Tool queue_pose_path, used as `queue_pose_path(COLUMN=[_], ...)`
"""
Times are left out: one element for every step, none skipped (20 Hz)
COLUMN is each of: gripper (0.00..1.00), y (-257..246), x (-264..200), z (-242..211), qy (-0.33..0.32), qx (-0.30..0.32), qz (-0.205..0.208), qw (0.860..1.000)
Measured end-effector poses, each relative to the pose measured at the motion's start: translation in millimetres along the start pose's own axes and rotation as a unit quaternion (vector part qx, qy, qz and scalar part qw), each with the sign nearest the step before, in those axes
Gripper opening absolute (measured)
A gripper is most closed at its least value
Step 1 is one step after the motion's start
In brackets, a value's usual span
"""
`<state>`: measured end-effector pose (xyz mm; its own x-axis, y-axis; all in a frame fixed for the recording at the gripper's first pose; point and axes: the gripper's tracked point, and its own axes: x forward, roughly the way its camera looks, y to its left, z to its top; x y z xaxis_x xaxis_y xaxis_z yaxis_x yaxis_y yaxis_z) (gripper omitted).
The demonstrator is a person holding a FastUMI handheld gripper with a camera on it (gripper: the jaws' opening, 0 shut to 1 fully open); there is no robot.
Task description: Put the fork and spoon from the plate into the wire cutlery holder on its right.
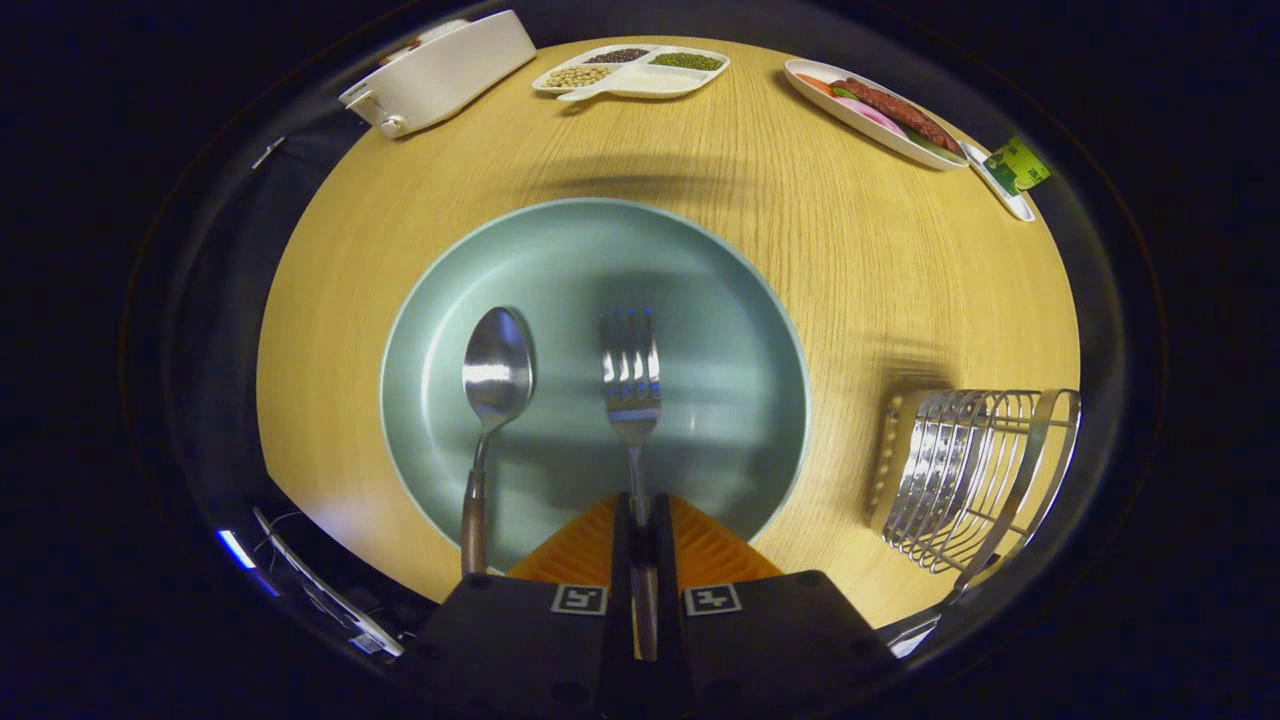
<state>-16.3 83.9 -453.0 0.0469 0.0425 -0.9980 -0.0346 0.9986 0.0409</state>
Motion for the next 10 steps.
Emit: queue_pose_path(gripper=[0.13,0.11,0.09,0.08,0.08,0.08,0.08,0.08,0.08,0.08], y=[0,-1,-1,-1,-2,-3,-4,-5,-7,-8], x=[-1,-3,-4,-7,-10,-15,-21,-28,-37,-46], z=[0,1,1,2,3,4,5,7,7,8], qy=[0.000,-0.001,-0.003,-0.004,-0.007,-0.011,-0.016,-0.022,-0.027,-0.031], qx=[0.000,-0.001,0.000,0.001,0.006,0.008,0.010,0.010,0.009,0.007], qz=[0.003,0.004,0.005,0.007,0.011,0.017,0.022,0.026,0.031,0.036], qw=[1.000,1.000,1.000,1.000,1.000,1.000,1.000,0.999,0.999,0.999])
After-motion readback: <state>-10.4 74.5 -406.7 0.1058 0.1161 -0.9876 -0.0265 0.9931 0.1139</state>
